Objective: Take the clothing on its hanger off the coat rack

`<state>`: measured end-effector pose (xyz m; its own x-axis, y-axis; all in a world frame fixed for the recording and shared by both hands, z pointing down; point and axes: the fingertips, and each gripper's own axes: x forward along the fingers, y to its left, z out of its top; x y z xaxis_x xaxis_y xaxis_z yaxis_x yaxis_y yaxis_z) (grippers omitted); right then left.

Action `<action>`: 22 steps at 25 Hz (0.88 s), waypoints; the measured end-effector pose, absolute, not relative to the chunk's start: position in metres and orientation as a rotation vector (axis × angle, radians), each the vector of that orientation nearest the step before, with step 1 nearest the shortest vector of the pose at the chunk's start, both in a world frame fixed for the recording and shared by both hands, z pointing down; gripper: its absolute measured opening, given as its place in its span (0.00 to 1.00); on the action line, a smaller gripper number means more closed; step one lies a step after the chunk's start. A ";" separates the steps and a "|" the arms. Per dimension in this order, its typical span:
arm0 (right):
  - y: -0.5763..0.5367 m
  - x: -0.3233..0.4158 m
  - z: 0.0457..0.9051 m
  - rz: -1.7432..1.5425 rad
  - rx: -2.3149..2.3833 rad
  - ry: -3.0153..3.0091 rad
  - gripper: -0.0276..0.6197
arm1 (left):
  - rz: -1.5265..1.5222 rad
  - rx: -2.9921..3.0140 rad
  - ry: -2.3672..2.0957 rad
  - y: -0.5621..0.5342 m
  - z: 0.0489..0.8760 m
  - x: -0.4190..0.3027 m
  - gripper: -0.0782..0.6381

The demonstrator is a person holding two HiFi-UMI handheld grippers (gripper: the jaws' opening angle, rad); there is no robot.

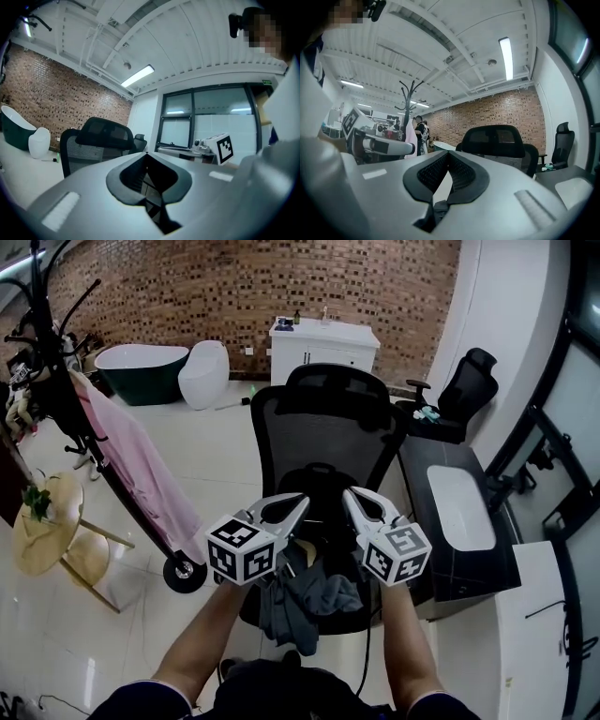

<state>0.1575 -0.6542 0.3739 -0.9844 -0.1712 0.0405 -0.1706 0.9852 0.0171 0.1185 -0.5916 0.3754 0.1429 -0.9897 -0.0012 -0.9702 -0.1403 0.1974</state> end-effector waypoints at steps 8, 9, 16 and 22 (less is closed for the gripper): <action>-0.647 0.157 0.355 -0.031 0.247 -3.123 0.05 | -0.189 2.286 -1.968 -0.592 0.367 0.123 0.12; -0.647 0.158 0.354 -0.027 0.247 -3.127 0.05 | -0.191 2.289 -1.970 -0.591 0.366 0.123 0.12; -0.649 0.158 0.345 -0.002 0.257 -3.150 0.04 | -0.197 2.308 -1.981 -0.592 0.357 0.122 0.12; -0.648 0.156 0.345 0.012 0.233 -3.155 0.04 | -0.197 2.309 -1.983 -0.593 0.357 0.119 0.12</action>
